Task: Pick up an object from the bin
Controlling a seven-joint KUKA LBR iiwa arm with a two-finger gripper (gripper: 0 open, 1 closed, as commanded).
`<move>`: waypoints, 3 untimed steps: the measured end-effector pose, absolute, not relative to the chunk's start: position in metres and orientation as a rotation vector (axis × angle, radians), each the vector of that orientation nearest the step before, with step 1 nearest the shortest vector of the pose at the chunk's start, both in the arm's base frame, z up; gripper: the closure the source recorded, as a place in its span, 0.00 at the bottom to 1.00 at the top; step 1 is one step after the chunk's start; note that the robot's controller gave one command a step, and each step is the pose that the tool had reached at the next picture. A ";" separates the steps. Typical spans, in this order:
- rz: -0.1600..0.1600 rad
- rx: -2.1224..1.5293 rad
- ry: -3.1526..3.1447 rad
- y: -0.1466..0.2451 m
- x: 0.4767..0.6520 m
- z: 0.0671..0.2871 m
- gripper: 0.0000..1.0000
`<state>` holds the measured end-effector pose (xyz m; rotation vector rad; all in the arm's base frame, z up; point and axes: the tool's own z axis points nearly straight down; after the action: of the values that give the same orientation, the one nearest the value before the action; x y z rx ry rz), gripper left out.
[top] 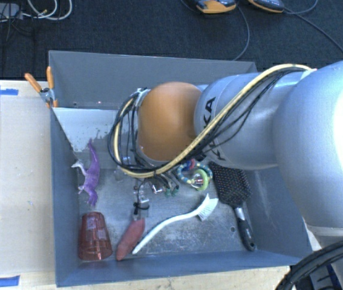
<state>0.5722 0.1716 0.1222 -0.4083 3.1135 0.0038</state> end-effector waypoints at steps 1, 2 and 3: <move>0.002 -1.011 2.983 0.149 0.537 0.096 0.00; 0.004 -1.004 2.979 0.147 0.507 0.106 0.00; 0.005 -1.340 2.846 0.138 0.497 0.091 0.00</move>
Offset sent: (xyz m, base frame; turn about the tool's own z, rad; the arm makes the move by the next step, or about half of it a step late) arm -0.0745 -0.0225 -0.0119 -0.3570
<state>0.4974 0.1380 0.0905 -1.3403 2.8462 0.0048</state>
